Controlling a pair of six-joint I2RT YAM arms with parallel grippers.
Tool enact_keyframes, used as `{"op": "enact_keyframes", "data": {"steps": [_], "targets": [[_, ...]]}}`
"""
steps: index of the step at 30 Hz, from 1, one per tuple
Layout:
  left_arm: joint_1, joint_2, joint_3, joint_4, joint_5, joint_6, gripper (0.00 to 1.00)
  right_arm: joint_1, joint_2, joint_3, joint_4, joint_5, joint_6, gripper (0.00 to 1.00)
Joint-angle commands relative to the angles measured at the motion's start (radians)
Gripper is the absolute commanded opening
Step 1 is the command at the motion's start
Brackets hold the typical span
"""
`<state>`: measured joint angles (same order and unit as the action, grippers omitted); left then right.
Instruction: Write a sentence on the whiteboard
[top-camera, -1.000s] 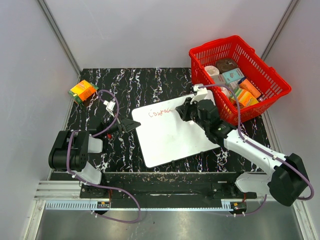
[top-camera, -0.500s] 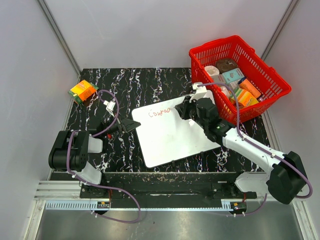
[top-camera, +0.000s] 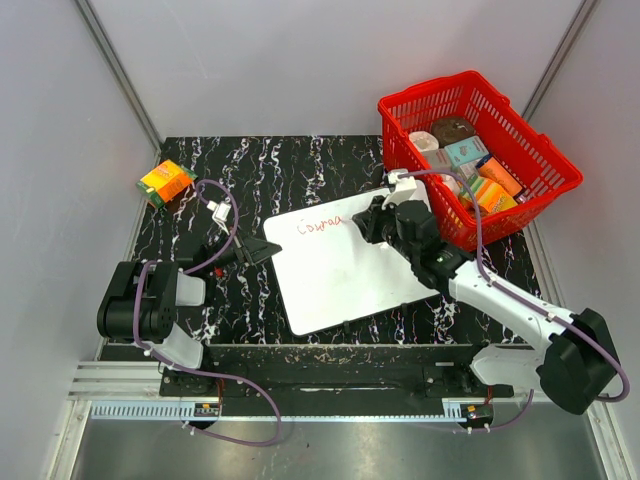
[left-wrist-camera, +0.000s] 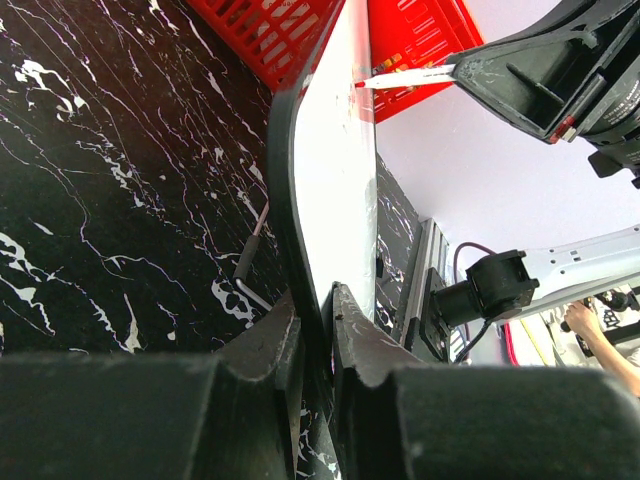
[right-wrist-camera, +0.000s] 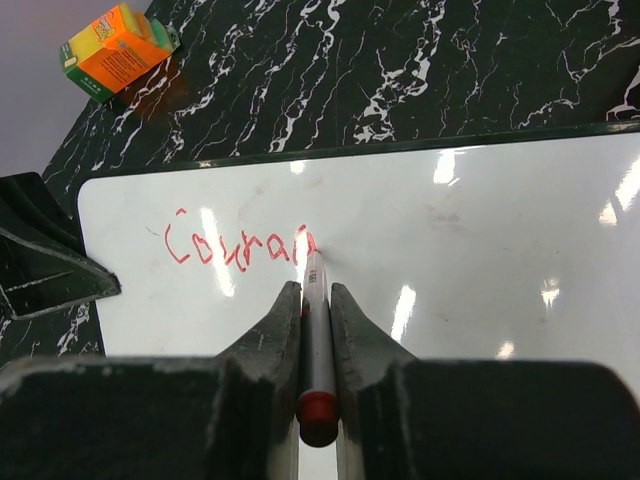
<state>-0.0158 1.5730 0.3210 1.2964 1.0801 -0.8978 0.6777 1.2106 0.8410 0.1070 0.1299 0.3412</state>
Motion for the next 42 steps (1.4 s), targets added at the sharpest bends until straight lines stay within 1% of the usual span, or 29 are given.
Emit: {"op": "enact_keyframes", "data": {"steps": [1,24,31,36,42], "targets": [[-0.024,-0.01,0.015,0.138,0.044,0.109,0.0,-0.007,-0.023,-0.016,-0.013,-0.004,-0.001,0.0],[-0.024,-0.016,0.016,0.121,0.043,0.12,0.0,-0.006,-0.069,-0.097,-0.036,-0.078,0.022,0.0],[-0.026,-0.015,0.016,0.116,0.043,0.123,0.0,-0.007,-0.054,-0.103,0.005,-0.105,0.059,0.0],[-0.026,-0.014,0.018,0.11,0.041,0.126,0.0,-0.007,-0.04,-0.079,0.023,-0.115,0.07,0.0],[-0.027,-0.021,0.018,0.092,0.041,0.138,0.0,-0.007,-0.131,-0.109,0.102,-0.125,0.082,0.0]]}}
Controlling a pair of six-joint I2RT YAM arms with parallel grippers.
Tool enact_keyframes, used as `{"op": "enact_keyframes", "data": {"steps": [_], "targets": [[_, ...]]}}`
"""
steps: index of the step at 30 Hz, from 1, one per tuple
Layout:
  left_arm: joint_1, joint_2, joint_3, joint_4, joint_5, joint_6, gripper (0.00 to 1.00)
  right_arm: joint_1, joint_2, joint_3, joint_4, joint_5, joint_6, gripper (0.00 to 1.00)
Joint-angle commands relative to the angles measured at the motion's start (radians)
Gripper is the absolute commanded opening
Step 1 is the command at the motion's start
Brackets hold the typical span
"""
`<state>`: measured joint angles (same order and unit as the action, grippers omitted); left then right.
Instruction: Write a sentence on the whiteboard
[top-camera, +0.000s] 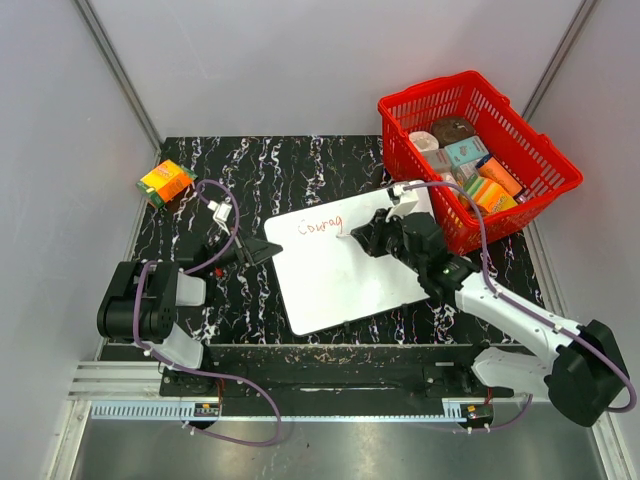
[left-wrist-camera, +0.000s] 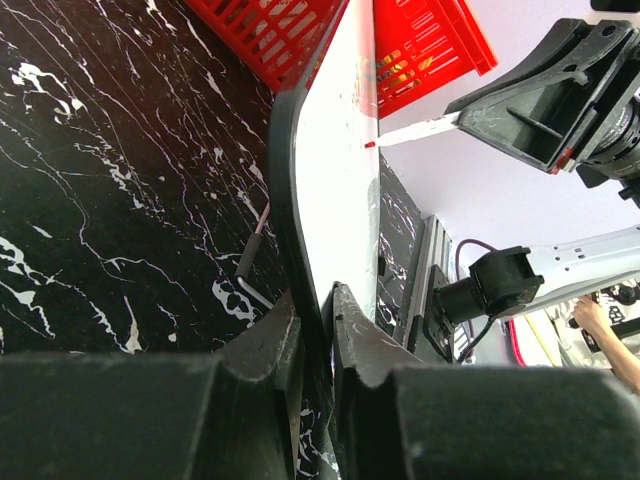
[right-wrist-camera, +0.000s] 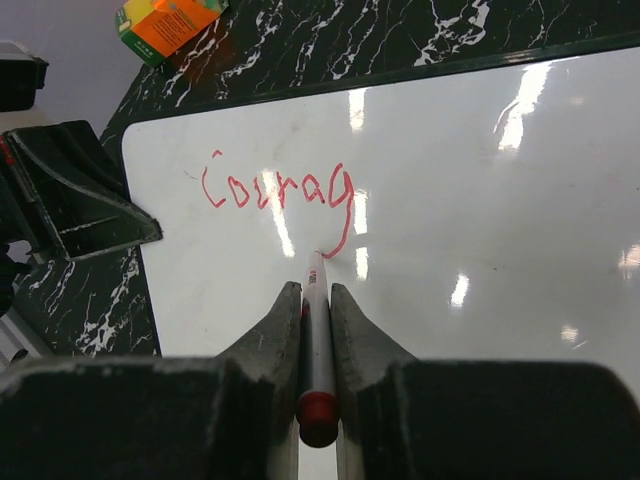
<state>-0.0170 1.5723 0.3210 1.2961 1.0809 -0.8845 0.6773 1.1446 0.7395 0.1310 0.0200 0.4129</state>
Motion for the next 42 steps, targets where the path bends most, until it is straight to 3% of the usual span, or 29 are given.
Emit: {"op": "enact_keyframes", "data": {"steps": [1,13,42], "targets": [[-0.026,-0.02,0.02,0.091,0.039,0.127,0.0,-0.007,-0.075,-0.006,0.082,-0.012,0.01,0.0],[-0.029,-0.021,0.021,0.083,0.037,0.131,0.0,-0.036,-0.026,0.087,0.026,0.08,-0.046,0.0],[-0.037,-0.037,0.024,0.035,0.03,0.165,0.0,-0.045,0.01,0.072,0.013,0.172,-0.048,0.0]]}}
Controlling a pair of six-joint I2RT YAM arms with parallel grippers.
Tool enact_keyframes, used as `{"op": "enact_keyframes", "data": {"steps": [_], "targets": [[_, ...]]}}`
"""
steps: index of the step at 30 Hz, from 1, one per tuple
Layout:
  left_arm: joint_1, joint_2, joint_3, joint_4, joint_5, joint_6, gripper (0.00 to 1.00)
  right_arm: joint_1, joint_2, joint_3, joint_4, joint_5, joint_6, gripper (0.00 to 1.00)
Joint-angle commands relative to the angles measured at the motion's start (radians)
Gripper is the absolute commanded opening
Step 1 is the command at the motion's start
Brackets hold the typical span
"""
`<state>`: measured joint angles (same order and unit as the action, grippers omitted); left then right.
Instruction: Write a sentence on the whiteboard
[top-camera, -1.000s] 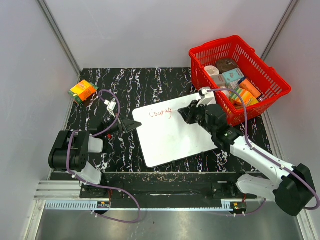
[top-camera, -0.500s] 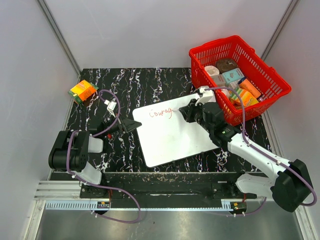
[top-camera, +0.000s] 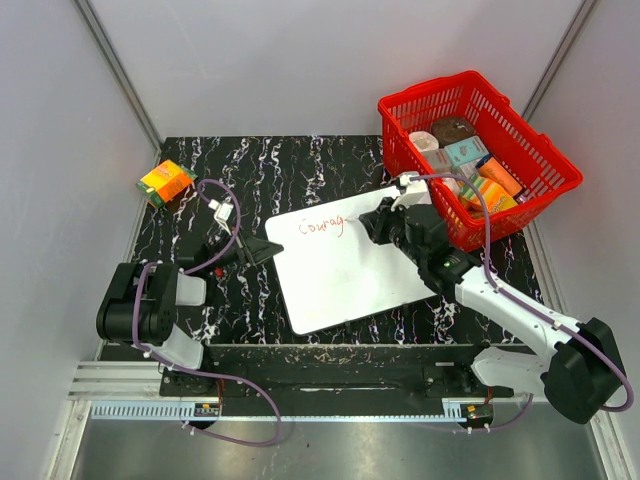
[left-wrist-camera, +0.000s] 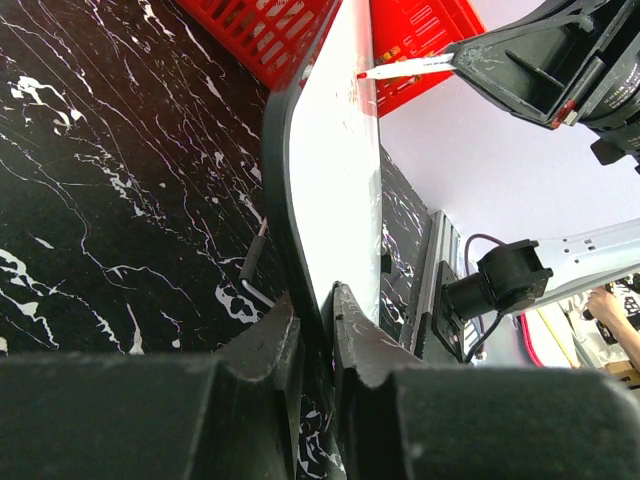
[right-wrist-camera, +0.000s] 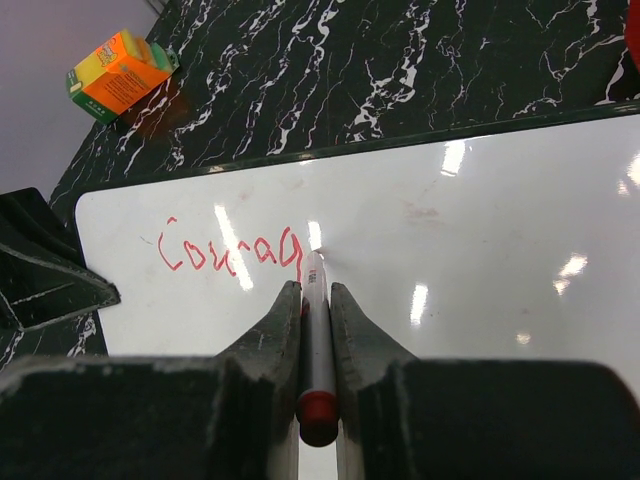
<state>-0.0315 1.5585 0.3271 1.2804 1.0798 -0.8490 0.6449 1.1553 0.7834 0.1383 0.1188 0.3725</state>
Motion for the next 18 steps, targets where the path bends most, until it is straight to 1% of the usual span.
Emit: {"op": "enact_keyframes", "data": {"steps": [1,8,12,18], "targets": [[-0.022,-0.025,0.018,0.048,0.031,0.128,0.0,-0.016,0.001,0.03,0.004,0.079,-0.009,0.0],[-0.025,-0.029,0.021,0.025,0.028,0.142,0.0,-0.028,0.009,0.04,0.006,0.11,0.014,0.0],[-0.027,-0.034,0.021,0.013,0.026,0.151,0.0,-0.033,0.02,0.048,0.02,0.096,0.022,0.0],[-0.028,-0.035,0.023,0.002,0.025,0.159,0.0,-0.034,0.043,0.059,0.034,0.032,0.023,0.0]]}}
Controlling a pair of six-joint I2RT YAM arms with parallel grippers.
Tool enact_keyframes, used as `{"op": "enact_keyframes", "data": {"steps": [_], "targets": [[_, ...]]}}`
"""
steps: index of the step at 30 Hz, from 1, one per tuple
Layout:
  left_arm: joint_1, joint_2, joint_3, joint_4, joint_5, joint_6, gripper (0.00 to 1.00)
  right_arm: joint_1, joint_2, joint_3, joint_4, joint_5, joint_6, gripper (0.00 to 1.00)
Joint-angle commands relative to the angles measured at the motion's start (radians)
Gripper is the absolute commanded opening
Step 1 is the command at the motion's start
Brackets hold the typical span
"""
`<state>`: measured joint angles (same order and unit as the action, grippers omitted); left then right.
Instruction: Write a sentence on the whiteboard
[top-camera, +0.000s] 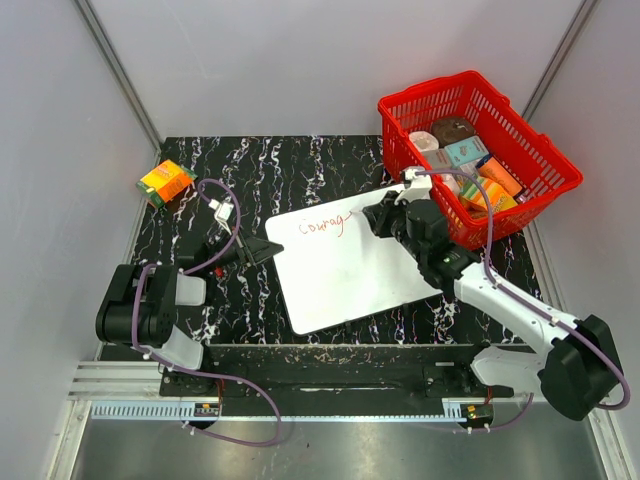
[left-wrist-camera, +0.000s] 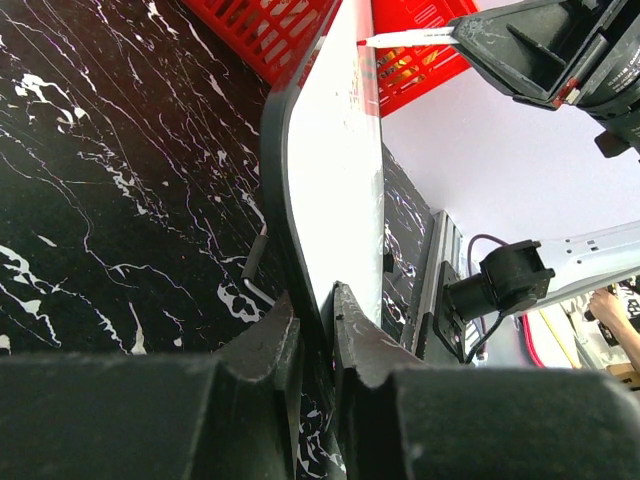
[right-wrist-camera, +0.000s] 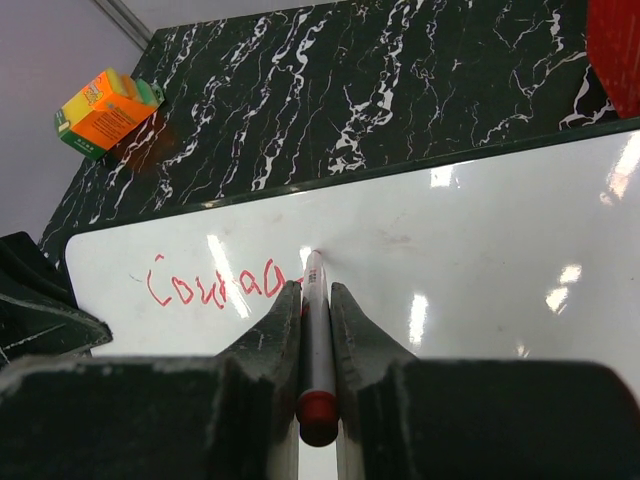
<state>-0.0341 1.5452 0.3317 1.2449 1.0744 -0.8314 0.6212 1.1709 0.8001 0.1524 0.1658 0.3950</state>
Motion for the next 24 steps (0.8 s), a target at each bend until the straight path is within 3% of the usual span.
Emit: {"op": "enact_keyframes", "data": {"steps": [1,24], "targets": [[-0.027,-0.023,0.018,0.036,0.03,0.141,0.0,-0.009,0.03,0.042,0.019,-0.032,0.001,0.0],[-0.033,-0.039,0.027,-0.035,0.019,0.186,0.0,-0.009,-0.045,-0.052,-0.056,-0.088,0.016,0.0]]}}
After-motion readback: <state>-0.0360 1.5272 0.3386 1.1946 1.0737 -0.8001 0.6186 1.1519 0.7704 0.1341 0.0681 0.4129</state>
